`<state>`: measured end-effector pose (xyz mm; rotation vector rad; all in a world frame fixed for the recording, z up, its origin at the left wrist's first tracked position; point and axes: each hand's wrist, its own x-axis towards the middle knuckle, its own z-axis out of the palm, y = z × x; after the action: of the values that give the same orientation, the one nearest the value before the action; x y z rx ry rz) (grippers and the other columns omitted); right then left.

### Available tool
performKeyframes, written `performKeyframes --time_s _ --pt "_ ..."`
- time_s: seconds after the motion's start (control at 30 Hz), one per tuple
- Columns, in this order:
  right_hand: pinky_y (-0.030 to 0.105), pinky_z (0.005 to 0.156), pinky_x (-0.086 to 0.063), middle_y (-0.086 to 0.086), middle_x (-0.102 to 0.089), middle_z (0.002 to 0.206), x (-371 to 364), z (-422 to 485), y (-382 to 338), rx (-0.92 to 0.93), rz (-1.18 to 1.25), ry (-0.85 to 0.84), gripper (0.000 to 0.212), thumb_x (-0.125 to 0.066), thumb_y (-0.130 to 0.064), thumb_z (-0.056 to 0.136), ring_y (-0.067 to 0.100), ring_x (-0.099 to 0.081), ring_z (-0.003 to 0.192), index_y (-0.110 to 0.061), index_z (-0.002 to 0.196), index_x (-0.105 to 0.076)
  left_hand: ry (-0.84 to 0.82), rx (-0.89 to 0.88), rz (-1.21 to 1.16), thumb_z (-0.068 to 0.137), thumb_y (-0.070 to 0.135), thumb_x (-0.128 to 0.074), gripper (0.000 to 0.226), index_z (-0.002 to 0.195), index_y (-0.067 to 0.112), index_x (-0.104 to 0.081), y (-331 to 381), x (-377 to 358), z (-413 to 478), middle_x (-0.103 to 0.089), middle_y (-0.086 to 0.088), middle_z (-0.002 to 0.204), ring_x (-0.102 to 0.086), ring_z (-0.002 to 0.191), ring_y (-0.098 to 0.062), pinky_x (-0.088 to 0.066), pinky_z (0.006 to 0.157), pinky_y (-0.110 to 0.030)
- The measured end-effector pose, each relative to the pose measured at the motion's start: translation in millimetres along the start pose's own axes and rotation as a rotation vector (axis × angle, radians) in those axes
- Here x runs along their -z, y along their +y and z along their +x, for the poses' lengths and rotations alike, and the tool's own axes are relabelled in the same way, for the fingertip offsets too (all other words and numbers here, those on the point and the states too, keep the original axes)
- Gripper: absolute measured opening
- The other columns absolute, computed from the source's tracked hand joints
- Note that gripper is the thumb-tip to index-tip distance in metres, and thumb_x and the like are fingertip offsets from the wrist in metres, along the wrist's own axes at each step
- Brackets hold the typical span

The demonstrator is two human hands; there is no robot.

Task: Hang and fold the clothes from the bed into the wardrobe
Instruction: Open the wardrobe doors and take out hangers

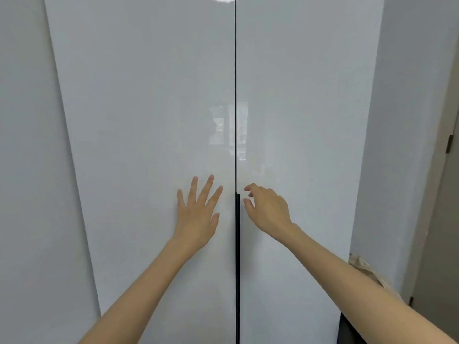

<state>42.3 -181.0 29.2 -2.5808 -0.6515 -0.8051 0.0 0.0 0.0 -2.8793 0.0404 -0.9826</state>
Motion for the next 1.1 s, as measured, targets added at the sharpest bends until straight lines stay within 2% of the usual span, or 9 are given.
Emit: performKeyframes --time_s 0.07,0.17,0.23,0.33,0.47,0.63,0.77,0.93,1.1 --pt "0.036 0.081 -0.047 -0.002 -0.064 0.115 -16 12 1 -0.059 0.015 0.003 0.034 -0.038 -0.031 0.101 0.023 -0.058 0.104 -0.021 0.132 -0.047 0.035 -0.014 0.028 0.099 0.036 -0.042 0.066 0.153 0.032 -0.004 -8 -15 7 0.020 0.002 0.158 0.025 0.142 -0.034 0.001 0.114 -0.063" --pt "0.034 0.074 -0.049 -0.004 -0.067 0.106 -39 23 5 -0.081 0.008 -0.029 0.028 -0.039 -0.033 0.100 0.021 -0.060 0.095 -0.020 0.122 -0.050 0.123 -0.056 0.073 0.091 0.032 -0.058 0.068 0.151 0.030 -0.025 -15 -40 13 -0.006 -0.005 0.160 -0.002 0.145 -0.042 -0.012 0.109 -0.070" --pt "0.033 0.066 -0.047 -0.004 -0.067 0.098 -50 30 9 -0.083 0.002 -0.026 0.023 -0.040 -0.033 0.100 0.021 -0.060 0.086 -0.018 0.114 -0.050 0.129 -0.053 0.064 0.089 0.031 -0.061 0.070 0.150 0.029 -0.027 -16 -53 16 -0.010 -0.006 0.160 -0.007 0.145 -0.044 -0.017 0.107 -0.071" --pt "0.032 0.056 -0.038 -0.003 -0.062 0.083 -62 38 12 -0.074 0.026 -0.017 0.016 -0.041 -0.031 0.100 0.022 -0.054 0.072 -0.016 0.099 -0.046 0.139 -0.037 0.038 0.088 0.030 -0.062 0.074 0.151 0.030 -0.024 -18 -65 19 -0.008 -0.006 0.161 -0.005 0.145 -0.043 -0.017 0.107 -0.071" --pt "0.036 0.058 -0.043 -0.004 -0.051 0.068 -65 43 12 -0.053 0.238 -0.054 0.013 -0.046 -0.025 0.099 0.020 -0.048 0.062 -0.013 0.095 -0.047 0.146 -0.040 0.034 0.090 0.031 -0.059 0.074 0.152 0.029 -0.019 -18 -69 19 -0.004 -0.006 0.161 -0.001 0.145 -0.043 -0.012 0.108 -0.072" --pt "0.038 0.060 -0.044 -0.003 -0.048 0.064 -60 40 16 -0.007 0.329 -0.069 0.013 -0.048 -0.021 0.100 0.018 -0.043 0.057 -0.009 0.095 -0.049 0.051 -0.050 0.036 0.097 0.044 -0.044 0.068 0.154 0.024 -0.013 -8 -71 9 0.007 -0.005 0.160 0.007 0.146 -0.037 -0.006 0.108 -0.071" --pt "0.037 0.059 -0.042 0.000 -0.049 0.065 -52 28 18 0.025 0.334 -0.074 0.015 -0.049 -0.020 0.099 0.019 -0.043 0.058 -0.013 0.087 -0.043 -0.106 -0.061 0.054 0.095 0.063 -0.022 0.077 0.154 0.020 0.001 9 -78 -5 0.020 0.000 0.158 0.026 0.143 -0.030 0.020 0.105 -0.067" --pt "0.036 0.060 -0.044 0.002 -0.052 0.067 -31 -3 25 0.064 0.383 -0.093 0.016 -0.049 -0.023 0.099 0.017 -0.043 0.059 -0.011 0.089 -0.046 -0.169 -0.021 -0.023 0.089 0.073 -0.017 0.087 0.154 0.018 0.001 39 -71 -21 -0.022 0.003 0.158 0.006 0.149 -0.021 0.030 0.101 -0.064" --pt "0.027 0.058 -0.043 -0.005 -0.051 0.067 4 -47 42 0.125 0.420 -0.110 0.014 -0.049 -0.026 0.099 0.010 -0.045 0.059 -0.020 0.087 -0.045 -0.170 -0.023 -0.185 0.089 0.071 -0.031 0.083 0.151 0.018 -0.019 88 -48 -45 -0.058 0.007 0.126 -0.033 0.137 -0.012 0.024 0.106 -0.062"
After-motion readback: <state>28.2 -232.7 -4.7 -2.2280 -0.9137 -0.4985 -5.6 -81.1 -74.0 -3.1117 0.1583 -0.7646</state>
